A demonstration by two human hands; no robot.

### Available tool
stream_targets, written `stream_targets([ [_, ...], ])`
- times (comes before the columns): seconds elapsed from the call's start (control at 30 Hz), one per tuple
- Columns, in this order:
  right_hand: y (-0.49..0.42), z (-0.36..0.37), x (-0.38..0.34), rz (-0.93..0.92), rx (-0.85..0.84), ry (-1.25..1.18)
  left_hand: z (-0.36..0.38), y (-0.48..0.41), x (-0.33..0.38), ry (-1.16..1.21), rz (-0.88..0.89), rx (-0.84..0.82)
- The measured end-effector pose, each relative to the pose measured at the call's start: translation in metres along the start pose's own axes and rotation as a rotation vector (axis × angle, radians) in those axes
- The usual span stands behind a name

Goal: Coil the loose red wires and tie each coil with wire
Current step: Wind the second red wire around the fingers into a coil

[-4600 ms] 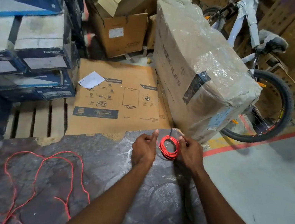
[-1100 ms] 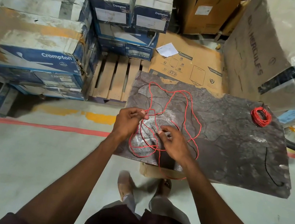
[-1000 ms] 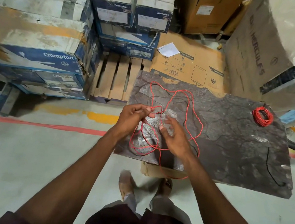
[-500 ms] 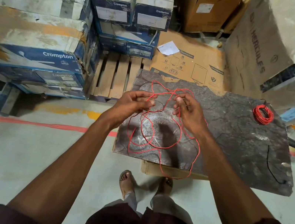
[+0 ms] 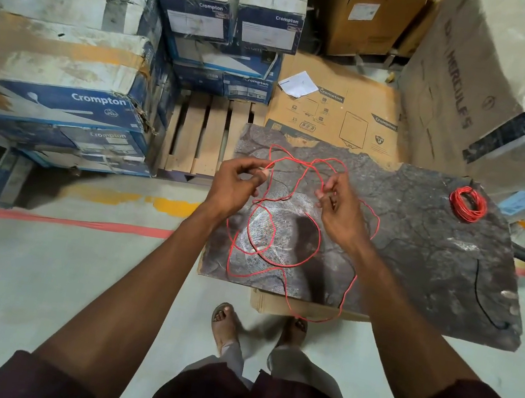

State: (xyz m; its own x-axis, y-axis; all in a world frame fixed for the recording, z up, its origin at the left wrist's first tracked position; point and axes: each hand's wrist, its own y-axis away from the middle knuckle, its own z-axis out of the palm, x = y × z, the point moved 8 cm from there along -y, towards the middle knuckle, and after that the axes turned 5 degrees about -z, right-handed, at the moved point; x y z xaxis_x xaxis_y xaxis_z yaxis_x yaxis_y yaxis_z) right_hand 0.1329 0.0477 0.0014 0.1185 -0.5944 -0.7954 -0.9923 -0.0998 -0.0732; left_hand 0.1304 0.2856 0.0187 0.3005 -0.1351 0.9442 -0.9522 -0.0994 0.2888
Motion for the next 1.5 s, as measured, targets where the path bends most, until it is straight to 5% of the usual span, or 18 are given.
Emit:
stream_targets([
  [0.07, 0.011, 0.008, 0.007, -0.070, -0.075, 0.187, 0.008, 0.000, -0.001, 0.021, -0.042, -0.011],
  [0.2, 0.040, 0.017, 0.034, 0.093, -0.166, 0.511, 0.017, -0.001, 0.000, 0.065, -0.087, -0.026],
  [0.6, 0.091, 0.030, 0.059, 0.494, -0.073, 0.664, 0.016, -0.008, -0.007, 0.165, -0.233, -0.003],
  [0.93, 0.098, 0.025, 0.066, 0.584, 0.017, 0.433, 0.012, -0.007, -0.005, 0.260, -0.236, -0.028],
  [1.07, 0.095, 0.001, 0.056, 0.487, 0.178, 0.432, 0.009, -0.008, -0.006, 0.209, -0.247, -0.025],
  [1.2, 0.090, 0.000, 0.082, 0.499, -0.017, 0.596, 0.010, -0.006, -0.010, 0.211, -0.285, -0.034],
  [1.5, 0.054, -0.041, 0.051, 0.222, 0.237, -0.111, 0.016, 0.006, -0.031, 0.193, -0.329, -0.041],
])
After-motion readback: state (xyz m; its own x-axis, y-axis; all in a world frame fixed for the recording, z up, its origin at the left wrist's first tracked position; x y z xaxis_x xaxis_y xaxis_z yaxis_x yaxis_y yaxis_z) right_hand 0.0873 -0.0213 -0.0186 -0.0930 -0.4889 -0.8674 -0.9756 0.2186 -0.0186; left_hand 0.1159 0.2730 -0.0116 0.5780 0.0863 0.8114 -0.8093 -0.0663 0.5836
